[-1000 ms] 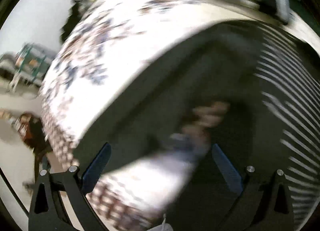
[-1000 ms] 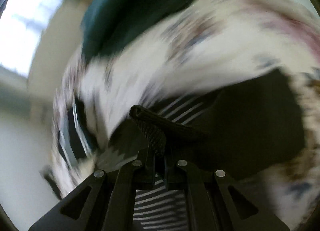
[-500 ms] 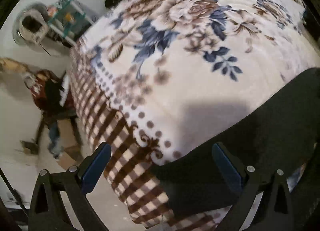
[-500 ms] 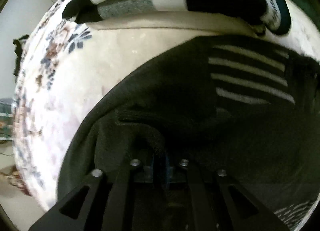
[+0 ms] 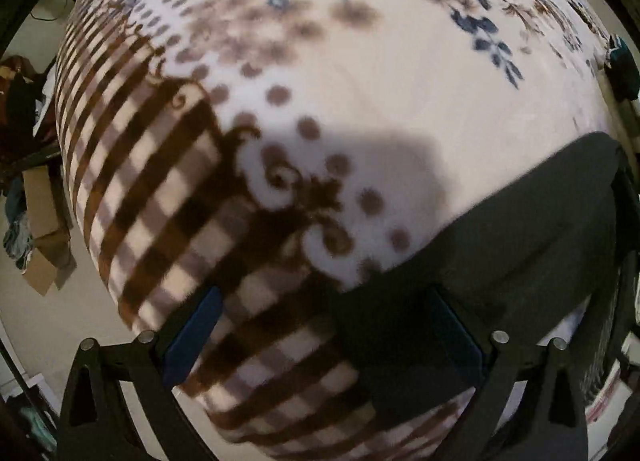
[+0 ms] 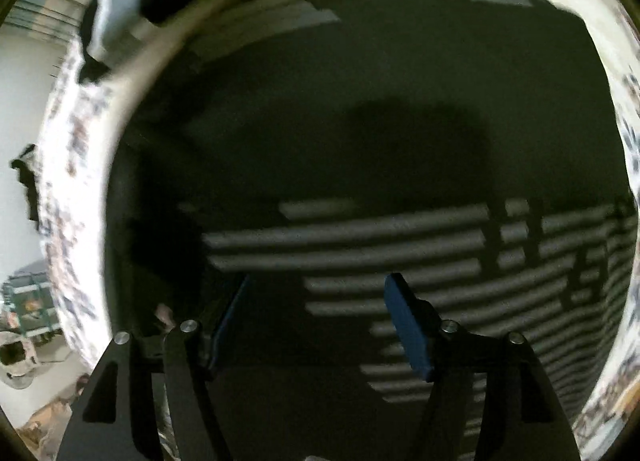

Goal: Fold small clothes

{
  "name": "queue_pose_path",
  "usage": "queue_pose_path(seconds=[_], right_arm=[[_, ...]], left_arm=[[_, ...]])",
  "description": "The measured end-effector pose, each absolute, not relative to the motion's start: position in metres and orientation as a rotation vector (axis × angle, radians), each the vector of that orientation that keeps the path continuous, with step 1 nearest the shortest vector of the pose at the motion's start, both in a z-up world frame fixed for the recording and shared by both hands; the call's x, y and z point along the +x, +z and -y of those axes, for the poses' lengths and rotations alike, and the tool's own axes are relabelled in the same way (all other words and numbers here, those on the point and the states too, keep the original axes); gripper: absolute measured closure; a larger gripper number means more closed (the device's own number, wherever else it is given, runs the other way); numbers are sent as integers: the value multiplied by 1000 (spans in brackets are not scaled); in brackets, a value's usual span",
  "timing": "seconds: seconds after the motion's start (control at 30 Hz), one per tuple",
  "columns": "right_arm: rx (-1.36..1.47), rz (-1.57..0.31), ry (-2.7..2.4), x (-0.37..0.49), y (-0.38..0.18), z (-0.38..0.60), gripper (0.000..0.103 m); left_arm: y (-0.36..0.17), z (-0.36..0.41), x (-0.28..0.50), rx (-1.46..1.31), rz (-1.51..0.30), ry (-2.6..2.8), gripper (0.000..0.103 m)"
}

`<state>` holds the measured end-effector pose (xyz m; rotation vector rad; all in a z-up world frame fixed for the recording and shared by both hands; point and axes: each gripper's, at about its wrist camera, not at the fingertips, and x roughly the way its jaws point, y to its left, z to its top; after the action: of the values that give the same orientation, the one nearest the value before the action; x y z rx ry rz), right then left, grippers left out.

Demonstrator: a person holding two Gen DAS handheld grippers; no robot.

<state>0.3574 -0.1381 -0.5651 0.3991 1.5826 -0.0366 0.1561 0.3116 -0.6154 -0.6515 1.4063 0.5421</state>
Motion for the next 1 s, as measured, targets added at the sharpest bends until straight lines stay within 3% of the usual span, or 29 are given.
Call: queue_pose_path(seconds=[0.03,0.07,0.1,0.13,0.37,0.53,0.67,0.7,0.73,0.8,1.0], right_arm=[[397,-1592,-42,353,-569,137,33],[399,-1601,-44,349,-573,136,33],[401,-1605,-37,347,-575,133,33],[392,-1609,-32,344,-576,130,33],[352,-1612,8,353,-578,80,33],[280,-1517,-49,372,-574,46,33],[279,-1491,-162,388,-574,33,31],[300,-1487,-167,390,-574,34,25],[317,-1484,-168,390,-573,35,23],[327,-1481,-163,390,-571,38,21],[337,-1478,-185,388,-570,56,21]], left_arm=[[-611,-310,158,-644,-1375,556,39],[-607,-309,161,-632,-1361,562,55],[-598,-309,166,-621,-1341,557,90],[-591,-313,167,-625,-1327,562,101],[-504,-394,205,-720,-1007,601,101],[-494,-478,235,-784,-838,696,100],[-504,-500,225,-977,-797,658,98],[-510,-493,221,-1011,-800,651,88],[-518,-486,215,-1050,-814,625,65],[-538,-462,204,-1119,-837,592,30],[-616,-415,194,-1441,-843,564,30]])
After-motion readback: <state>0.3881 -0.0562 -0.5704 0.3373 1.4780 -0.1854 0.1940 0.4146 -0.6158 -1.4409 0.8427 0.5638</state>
